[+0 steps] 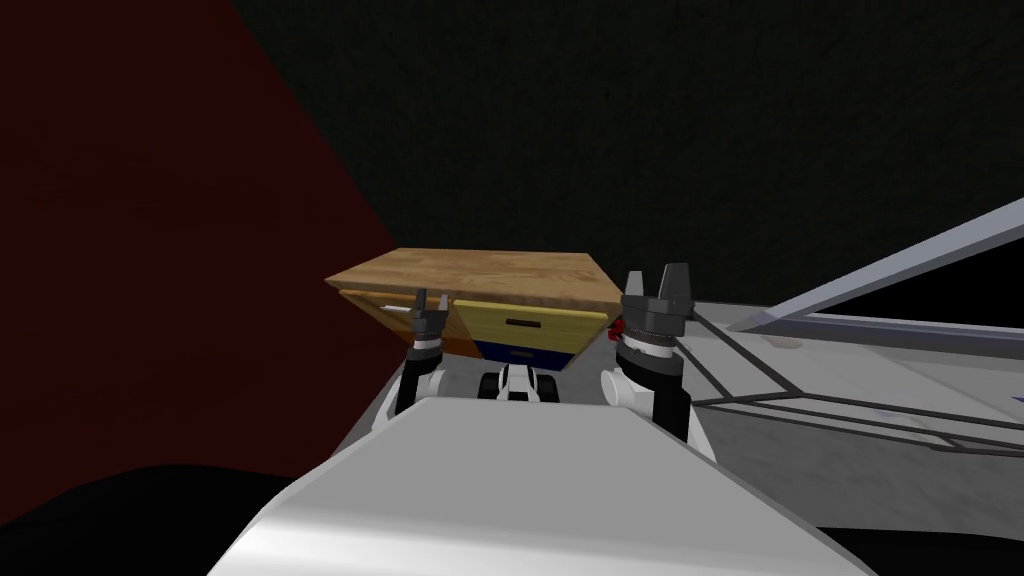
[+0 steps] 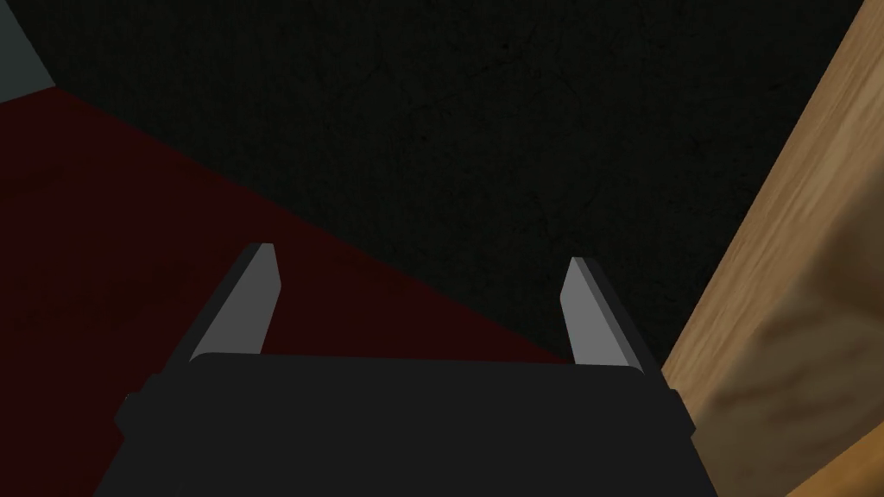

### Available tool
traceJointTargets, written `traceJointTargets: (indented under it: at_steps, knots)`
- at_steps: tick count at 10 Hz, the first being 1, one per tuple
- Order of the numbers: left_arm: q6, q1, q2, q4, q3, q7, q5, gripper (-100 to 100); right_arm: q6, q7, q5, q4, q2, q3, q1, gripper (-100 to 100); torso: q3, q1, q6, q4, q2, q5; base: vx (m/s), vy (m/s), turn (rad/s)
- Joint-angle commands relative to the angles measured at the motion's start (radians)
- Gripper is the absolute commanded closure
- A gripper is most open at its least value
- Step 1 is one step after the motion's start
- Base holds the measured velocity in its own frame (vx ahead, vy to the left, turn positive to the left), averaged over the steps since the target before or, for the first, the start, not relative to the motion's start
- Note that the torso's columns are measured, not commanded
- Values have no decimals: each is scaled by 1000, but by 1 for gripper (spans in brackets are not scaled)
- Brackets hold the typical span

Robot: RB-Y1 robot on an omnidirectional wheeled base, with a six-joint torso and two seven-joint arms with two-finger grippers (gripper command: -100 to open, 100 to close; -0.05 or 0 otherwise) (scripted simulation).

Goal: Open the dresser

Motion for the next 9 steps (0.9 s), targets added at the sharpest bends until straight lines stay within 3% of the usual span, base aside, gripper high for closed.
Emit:
traceJointTargets:
  at_steps: [1,9]
  knots:
    - [4,-17,20,66,-5,-6,-5,-100,0,0,0,0,0,0,0,0,0,0,0,0,0,0,-10,-44,-24]
    - [11,-63,29,246,-29,-28,-26,-100,0,0,0,0,0,0,0,0,0,0,0,0,-1,0,-10,-44,-26]
